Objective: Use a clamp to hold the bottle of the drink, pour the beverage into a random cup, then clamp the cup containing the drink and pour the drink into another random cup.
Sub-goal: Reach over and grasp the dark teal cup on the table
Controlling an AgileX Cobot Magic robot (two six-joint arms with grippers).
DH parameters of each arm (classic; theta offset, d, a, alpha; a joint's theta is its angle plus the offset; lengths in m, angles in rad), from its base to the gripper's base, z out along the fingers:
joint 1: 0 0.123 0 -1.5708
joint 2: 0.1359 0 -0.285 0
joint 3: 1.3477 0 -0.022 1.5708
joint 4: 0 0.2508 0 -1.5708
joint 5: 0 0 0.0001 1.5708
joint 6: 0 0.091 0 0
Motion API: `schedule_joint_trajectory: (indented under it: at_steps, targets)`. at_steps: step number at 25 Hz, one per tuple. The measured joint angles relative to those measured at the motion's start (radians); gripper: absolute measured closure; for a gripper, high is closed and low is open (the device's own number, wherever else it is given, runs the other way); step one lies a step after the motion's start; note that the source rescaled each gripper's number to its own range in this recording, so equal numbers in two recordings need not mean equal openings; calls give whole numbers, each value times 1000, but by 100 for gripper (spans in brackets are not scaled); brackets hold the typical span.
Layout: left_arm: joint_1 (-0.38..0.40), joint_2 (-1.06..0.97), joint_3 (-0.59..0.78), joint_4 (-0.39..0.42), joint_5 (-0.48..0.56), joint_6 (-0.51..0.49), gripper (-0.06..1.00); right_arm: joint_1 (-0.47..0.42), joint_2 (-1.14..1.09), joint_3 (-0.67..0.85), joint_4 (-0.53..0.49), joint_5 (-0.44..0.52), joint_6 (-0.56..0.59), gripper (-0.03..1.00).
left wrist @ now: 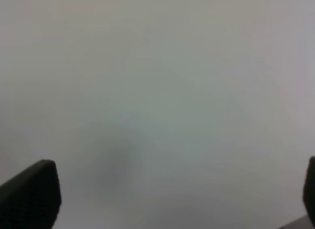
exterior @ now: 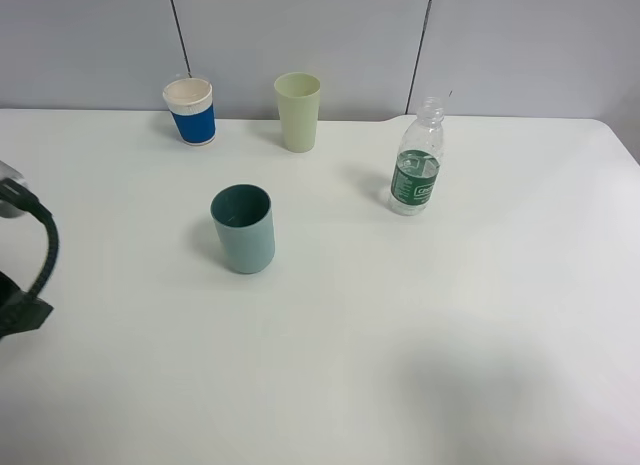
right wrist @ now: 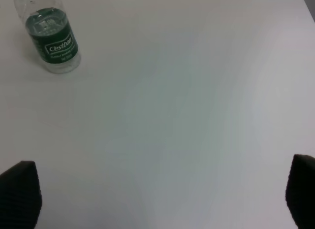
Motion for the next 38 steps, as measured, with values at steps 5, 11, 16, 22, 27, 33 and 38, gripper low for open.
schedule_joint_trajectory:
  at_steps: [5,11,16,22,27,33,38]
  targets:
    - [-46,128,42,-67,-165,12,-5,0,0,0,0,0,0,-3]
    - [-110,284,84,-170,-375,42,-5,0,0,0,0,0,0,-3]
    - [-158,355,98,-178,-554,42,-5,0,0,0,0,0,0,-3]
    - [-164,408,179,-178,-834,42,-5,0,0,0,0,0,0,-3]
    - [-165,472,231,-174,-1077,42,-5,0,0,0,0,0,0,-3]
    - [-165,609,253,-146,-1289,34,-5,0,0,0,0,0,0,-3]
    - [-165,727,253,-96,-1420,-13,-5,0,0,0,0,0,0,-3]
